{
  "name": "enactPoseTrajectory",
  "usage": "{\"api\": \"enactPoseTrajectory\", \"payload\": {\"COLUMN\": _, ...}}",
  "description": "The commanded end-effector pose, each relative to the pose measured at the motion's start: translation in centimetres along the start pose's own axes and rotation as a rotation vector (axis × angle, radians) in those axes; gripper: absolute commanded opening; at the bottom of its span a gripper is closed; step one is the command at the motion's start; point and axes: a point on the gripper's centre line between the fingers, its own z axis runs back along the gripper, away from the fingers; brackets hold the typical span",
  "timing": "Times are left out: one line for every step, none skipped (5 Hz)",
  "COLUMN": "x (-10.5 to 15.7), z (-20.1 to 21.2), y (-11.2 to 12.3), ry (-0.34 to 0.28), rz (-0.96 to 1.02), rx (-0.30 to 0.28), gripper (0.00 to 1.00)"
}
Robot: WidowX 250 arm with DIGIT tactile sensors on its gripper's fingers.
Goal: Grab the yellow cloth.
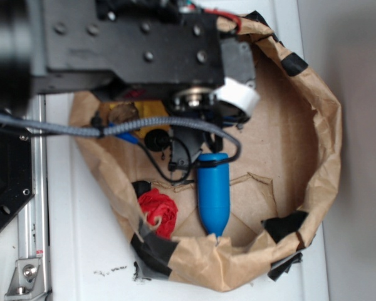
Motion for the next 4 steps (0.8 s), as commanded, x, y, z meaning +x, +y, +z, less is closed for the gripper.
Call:
{"api": "enactPoseTrajectory", "payload": {"x": 2.3, "z": 9.5, "y": 0.1, "ry": -0.138, "rz": 0.001, "rx": -0.072, "gripper": 0.00}}
{"api": "enactPoseTrajectory", "payload": {"x": 2.5, "z": 11.4, "y": 0.1, "ry": -0.095, "rz": 0.093, "rx": -0.104, "gripper": 0.00}}
{"api": "enactPoseTrajectory", "payload": {"x": 2.0, "z": 12.1, "y": -0.3, "ry": -0.114, "rz": 0.112, "rx": -0.134, "gripper": 0.00}}
{"api": "enactPoseTrajectory", "payload": {"x": 1.7, "z": 11.7, "y": -0.3, "ry": -0.135, "rz": 0.137, "rx": -0.150, "gripper": 0.00}}
